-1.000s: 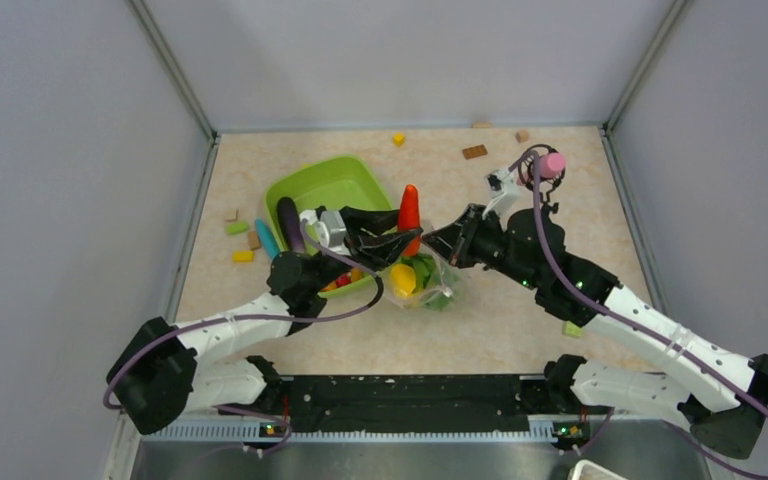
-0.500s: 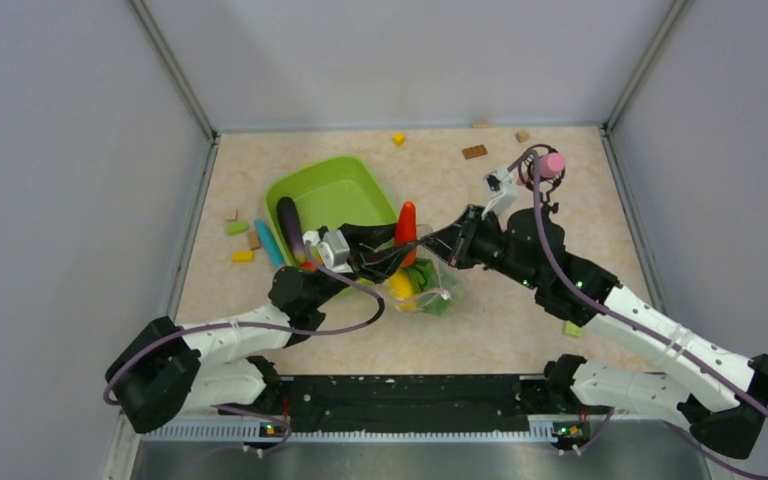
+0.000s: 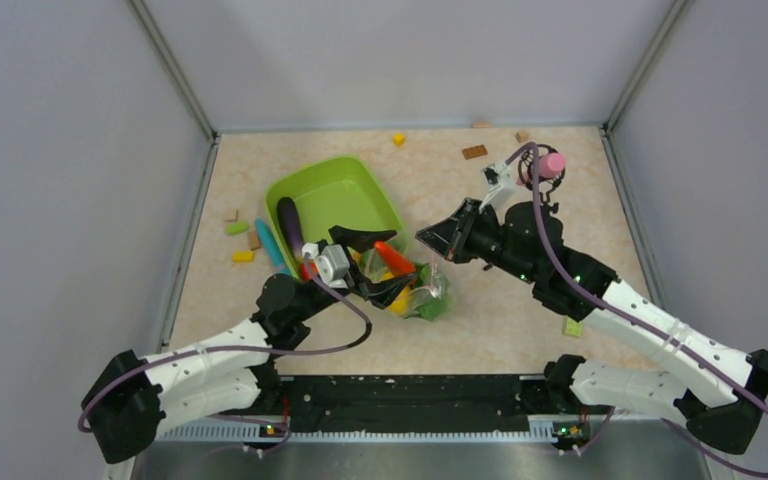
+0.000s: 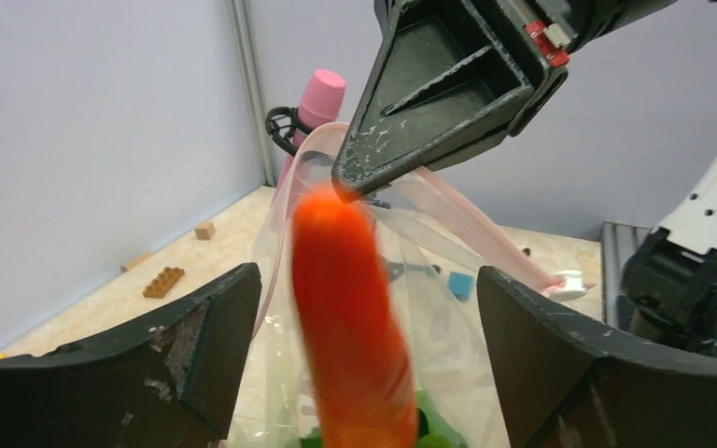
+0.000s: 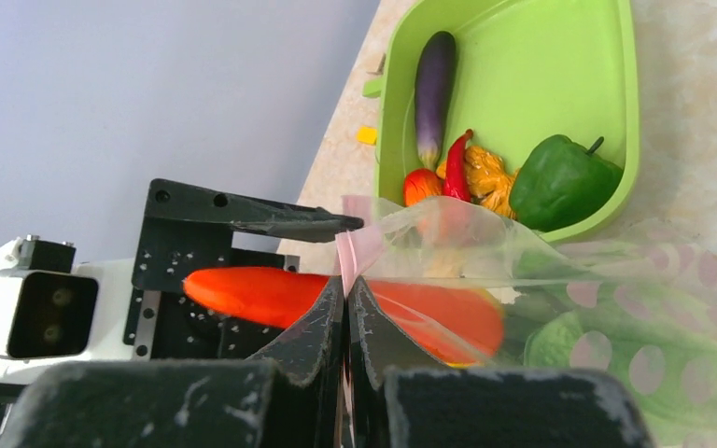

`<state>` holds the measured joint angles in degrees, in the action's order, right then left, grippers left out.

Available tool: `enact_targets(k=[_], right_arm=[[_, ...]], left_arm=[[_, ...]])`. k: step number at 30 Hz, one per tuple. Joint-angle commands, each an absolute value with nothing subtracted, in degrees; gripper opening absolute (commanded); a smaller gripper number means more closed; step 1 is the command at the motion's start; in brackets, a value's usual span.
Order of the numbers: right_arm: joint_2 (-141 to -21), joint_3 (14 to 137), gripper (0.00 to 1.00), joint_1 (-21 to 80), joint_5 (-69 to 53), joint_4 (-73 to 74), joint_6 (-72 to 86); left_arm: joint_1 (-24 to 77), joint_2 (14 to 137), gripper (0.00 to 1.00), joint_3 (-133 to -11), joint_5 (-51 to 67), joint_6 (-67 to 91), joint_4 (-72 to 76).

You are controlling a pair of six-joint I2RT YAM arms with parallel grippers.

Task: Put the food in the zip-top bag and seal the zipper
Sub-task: Place the fake vegetable in the zipper food storage bag.

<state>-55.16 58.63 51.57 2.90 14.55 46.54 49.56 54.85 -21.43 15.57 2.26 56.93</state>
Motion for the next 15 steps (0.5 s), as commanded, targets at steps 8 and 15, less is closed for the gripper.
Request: enact_targets(k=[8, 15], right_arm=[[-55.39, 63.17, 0.0, 51.5, 3.08, 10.26, 46.96], [-54.99, 63.18, 0.0, 51.38, 4.29, 10.66, 45.99]], left_arm=[[49.8, 40.46, 0.98, -27.74, 11.86, 11.31, 33.0], [49.78, 35.26, 0.98, -32.53, 5.68, 20.6, 14.89]])
